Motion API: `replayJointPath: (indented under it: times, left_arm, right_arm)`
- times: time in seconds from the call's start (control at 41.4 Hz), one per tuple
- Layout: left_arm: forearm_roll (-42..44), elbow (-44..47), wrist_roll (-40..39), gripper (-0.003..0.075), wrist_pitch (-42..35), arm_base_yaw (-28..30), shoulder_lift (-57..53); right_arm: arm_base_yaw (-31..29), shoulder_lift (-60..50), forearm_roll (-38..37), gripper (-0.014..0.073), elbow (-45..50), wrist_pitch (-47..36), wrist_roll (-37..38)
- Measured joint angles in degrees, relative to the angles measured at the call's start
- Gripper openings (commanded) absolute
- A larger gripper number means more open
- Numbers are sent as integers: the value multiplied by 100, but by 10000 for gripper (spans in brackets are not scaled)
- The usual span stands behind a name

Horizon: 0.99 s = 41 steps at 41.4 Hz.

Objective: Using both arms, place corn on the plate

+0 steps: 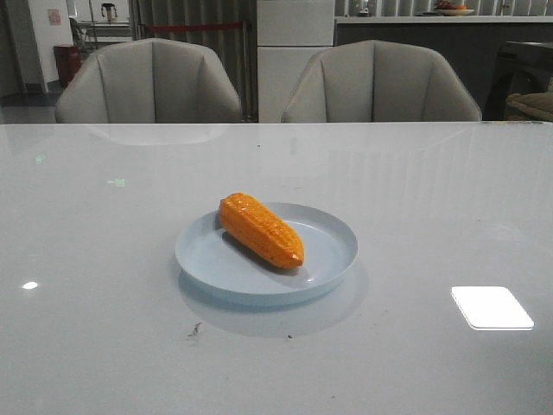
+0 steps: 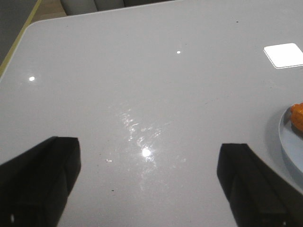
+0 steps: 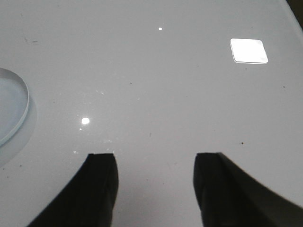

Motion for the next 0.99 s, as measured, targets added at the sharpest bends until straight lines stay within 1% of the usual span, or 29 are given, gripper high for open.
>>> replayJointPath:
  times: [0.145, 0.193, 0.242, 0.314, 0.532, 0.556, 0.605, 0.871, 0.992]
  left_arm:
    - [-264, 337, 0, 624, -96, 0, -418]
    - [-395, 513, 0, 598, -217, 0, -655]
    - [-484, 687, 0, 552, -361, 0, -916]
    - [-536, 1034, 0, 461, -700, 0, -1335]
    - [-576, 2064, 0, 94, -1851, 0, -2771]
    - [-576, 2159, 0, 81, -1920, 5, -2947]
    - [-536, 2401, 0, 100, -2023, 31, -3236]
    - [-481, 3421, 0, 96, -2105, 417, -4452]
    - [-469, 3775, 0, 96, -2098, 468, -4699]
  right_arm:
    - [0, 0, 0, 466, 0, -9, 0]
    - [0, 0, 0, 466, 0, -9, 0]
    - [0, 0, 0, 466, 0, -9, 0]
    - [0, 0, 0, 466, 0, -9, 0]
    - [0, 0, 0, 466, 0, -9, 0]
    - [0, 0, 0, 466, 0, -9, 0]
    - [0, 0, 0, 466, 0, -9, 0]
    - [0, 0, 0, 466, 0, -9, 8]
    - [0, 0, 0, 466, 0, -9, 8]
